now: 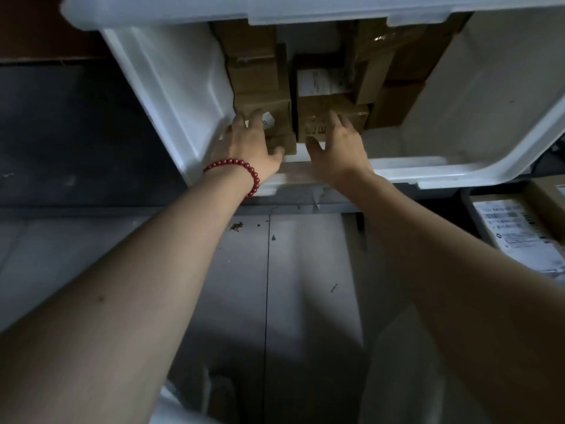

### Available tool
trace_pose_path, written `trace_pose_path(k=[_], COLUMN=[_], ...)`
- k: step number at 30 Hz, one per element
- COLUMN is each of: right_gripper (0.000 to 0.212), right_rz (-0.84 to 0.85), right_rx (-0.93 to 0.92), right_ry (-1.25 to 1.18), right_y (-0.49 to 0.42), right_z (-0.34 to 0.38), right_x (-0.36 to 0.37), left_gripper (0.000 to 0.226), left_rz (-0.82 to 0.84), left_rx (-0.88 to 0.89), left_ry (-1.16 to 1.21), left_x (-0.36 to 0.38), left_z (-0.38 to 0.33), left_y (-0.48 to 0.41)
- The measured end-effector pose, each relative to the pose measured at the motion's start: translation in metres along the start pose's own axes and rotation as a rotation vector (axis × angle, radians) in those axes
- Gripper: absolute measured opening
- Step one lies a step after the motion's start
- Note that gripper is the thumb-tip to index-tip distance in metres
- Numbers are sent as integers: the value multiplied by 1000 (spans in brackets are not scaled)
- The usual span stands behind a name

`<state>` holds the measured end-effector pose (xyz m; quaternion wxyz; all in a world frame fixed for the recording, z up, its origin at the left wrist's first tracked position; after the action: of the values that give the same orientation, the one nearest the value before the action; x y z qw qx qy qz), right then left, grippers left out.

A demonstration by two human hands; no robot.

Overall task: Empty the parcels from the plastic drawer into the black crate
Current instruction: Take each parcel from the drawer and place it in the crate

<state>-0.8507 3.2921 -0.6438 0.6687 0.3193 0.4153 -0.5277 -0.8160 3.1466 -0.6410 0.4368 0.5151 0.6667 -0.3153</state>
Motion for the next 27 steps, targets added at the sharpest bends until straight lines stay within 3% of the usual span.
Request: trace_pose_path(k=[6,15,19,23,27], right_gripper=[48,46,51,62,61], right_rz=[23,83,164,255,286], right_rx=[-28,-15,51,79,75], right_ry=[-76,-161,-311,-420,-412], right_y=[-33,-68,-76,-84,-91], right_z=[1,-2,-9,-7,-2], right_x=[14,40,56,73,81], left_gripper=[74,74,78,83,72], left_rz=[-5,-76,-173,-163,-156], left_rx=[-144,-138,-222,-347,-336], left_ry=[172,171,274,446,509], left_x=[15,26,17,17,17], left_z=[19,26,30,34,34], left_y=[-31,-57,-62,-66,-68])
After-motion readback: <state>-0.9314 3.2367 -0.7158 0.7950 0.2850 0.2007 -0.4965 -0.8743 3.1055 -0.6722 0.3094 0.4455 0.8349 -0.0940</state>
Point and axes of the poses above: each hand's wrist, its own y-axis away from the middle knuckle, its own x-axis out of the palm, z = x × y, the point moved 10 cm from there along -y, towards the middle knuckle, and after that the axes turned 9 degrees about y, right-handed, at the moved point
